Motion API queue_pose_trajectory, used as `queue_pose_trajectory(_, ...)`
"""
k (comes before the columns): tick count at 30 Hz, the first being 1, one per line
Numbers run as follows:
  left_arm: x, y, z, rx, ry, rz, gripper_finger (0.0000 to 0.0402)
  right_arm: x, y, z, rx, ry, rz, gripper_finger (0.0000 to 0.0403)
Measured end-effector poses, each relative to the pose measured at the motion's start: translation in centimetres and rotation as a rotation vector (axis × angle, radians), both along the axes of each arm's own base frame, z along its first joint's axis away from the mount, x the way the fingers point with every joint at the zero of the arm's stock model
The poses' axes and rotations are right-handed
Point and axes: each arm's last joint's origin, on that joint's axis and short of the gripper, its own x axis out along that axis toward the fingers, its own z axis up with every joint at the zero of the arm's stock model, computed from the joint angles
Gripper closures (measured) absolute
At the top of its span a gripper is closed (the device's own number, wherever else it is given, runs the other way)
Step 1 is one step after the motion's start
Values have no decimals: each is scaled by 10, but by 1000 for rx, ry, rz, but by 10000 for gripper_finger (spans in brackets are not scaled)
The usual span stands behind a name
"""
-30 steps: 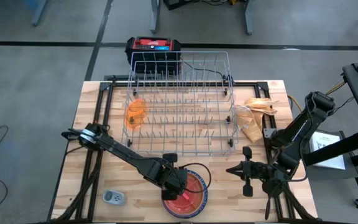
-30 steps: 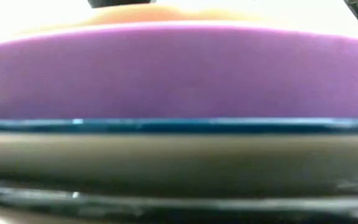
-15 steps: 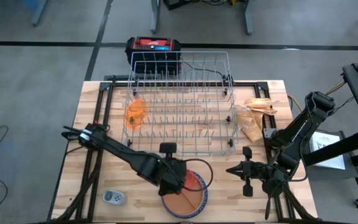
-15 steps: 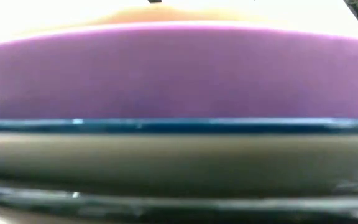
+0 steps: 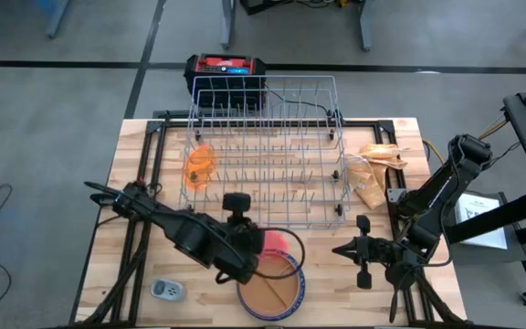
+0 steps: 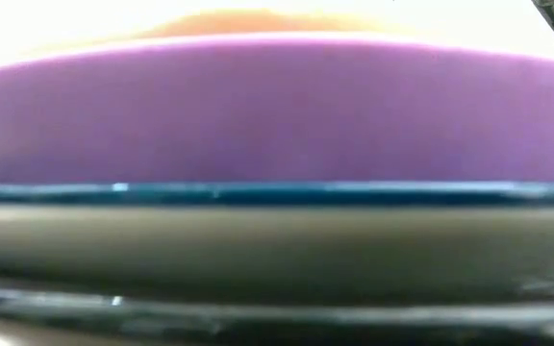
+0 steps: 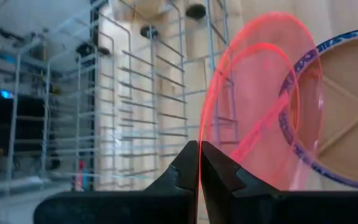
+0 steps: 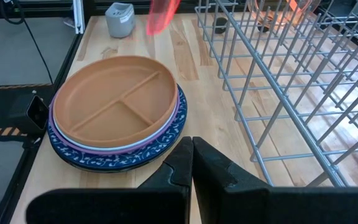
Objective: Sort dishes
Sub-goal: Put the pink plate into the dish rack
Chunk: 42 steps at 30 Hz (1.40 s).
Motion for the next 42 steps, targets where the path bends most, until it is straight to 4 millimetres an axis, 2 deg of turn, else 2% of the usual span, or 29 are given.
queue_pose_trajectory(3, -8, 9, 11, 104, -19, -25, 401, 0, 0, 0, 0, 0, 0, 403)
queue_pose_trajectory(11, -20, 43, 41, 420, -149, 103, 401, 0, 0, 0, -2, -2, -2, 403)
queue_pose_trajectory(17, -21, 78, 55, 586, -146, 220, 401, 0, 0, 0, -4, -3, -4, 403)
queue_pose_trajectory(26, -16, 164, 61, 606, -79, 477, 401, 0, 0, 0, -5, -5, -5, 403)
queue_pose_trajectory(33, -23, 232, 62, 597, -53, 708, 401, 0, -1, 0, -18, -14, -14, 403)
queue_pose_trajectory(37, -31, 265, 61, 579, -39, 817, 401, 0, -1, 0, -24, -20, -20, 403)
queue_pose_trajectory(42, -41, 296, 57, 499, -35, 910, 401, 0, -1, 0, -24, -20, -20, 403)
